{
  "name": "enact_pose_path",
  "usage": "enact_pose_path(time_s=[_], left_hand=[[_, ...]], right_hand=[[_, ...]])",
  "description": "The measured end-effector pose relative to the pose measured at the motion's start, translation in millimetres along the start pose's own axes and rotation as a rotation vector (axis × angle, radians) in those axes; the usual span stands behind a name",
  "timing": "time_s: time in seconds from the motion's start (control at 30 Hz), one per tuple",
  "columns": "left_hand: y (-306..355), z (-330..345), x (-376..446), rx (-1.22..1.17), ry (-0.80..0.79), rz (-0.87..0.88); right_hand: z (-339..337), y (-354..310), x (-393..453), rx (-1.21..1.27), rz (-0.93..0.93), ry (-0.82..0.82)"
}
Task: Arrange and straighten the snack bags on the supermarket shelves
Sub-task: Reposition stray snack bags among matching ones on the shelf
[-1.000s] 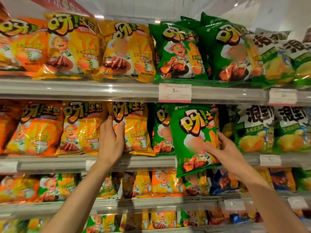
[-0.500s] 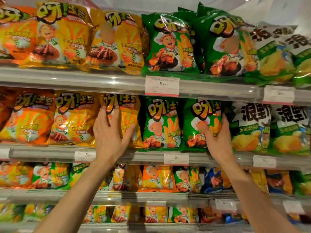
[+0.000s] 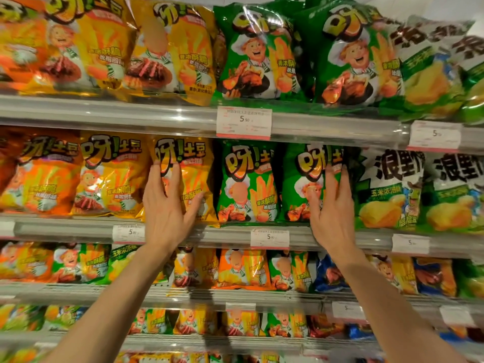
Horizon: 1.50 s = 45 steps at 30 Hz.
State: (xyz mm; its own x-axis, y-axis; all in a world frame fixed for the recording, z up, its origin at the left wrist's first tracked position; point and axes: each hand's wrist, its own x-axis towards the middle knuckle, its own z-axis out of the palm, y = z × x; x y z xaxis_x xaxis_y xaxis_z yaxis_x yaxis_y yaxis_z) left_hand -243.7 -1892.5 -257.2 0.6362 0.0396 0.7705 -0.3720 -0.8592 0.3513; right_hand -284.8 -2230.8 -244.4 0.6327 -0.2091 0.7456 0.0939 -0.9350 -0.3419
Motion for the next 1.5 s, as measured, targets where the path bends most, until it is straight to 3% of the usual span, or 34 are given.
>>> enact_pose_path(time_s=[0.27,0.4,0.5,0.63,0.8,1.07,1.27,1.5], left_hand=[[13.6,1.2,-11.4,-0.038,0.102,0.014],[22.5,-7.6,-15.9,-0.141,0.156,0.046],[29.7,-20.4,-23.5,-0.291,0.115,0.038],[35.4,-42.2,-47.3,-0.517,-0.048,-0.188],[16.6,-61.6,-89.4,-0.605,-0.161,-0.47],[-36.9,-94.9,-169.5,-0.629,-0.164,-0.793],[-99.5,-142.9,-189.4,-0.629,-0.17,-0.846],[-200.0,-220.3,-205.3,-0.657,-0.134,-0.889]], right_hand=[[-9.1,-12.2,-8.0,-0.05,0.052,-0.014],[-25.2,-24.4,-12.7,-0.128,-0.044,0.074],[-29.6,-37.5,-21.0,0.01,-0.104,0.061],[-23.3,-54.6,-46.6,0.373,0.125,-0.175],[0.1,-69.1,-97.5,0.738,0.301,-0.416],[43.3,-115.2,-170.9,0.732,0.366,-0.803],[61.0,-171.4,-208.8,0.619,0.443,-0.935],[84.1,-275.0,-254.3,0.694,0.479,-0.835]])
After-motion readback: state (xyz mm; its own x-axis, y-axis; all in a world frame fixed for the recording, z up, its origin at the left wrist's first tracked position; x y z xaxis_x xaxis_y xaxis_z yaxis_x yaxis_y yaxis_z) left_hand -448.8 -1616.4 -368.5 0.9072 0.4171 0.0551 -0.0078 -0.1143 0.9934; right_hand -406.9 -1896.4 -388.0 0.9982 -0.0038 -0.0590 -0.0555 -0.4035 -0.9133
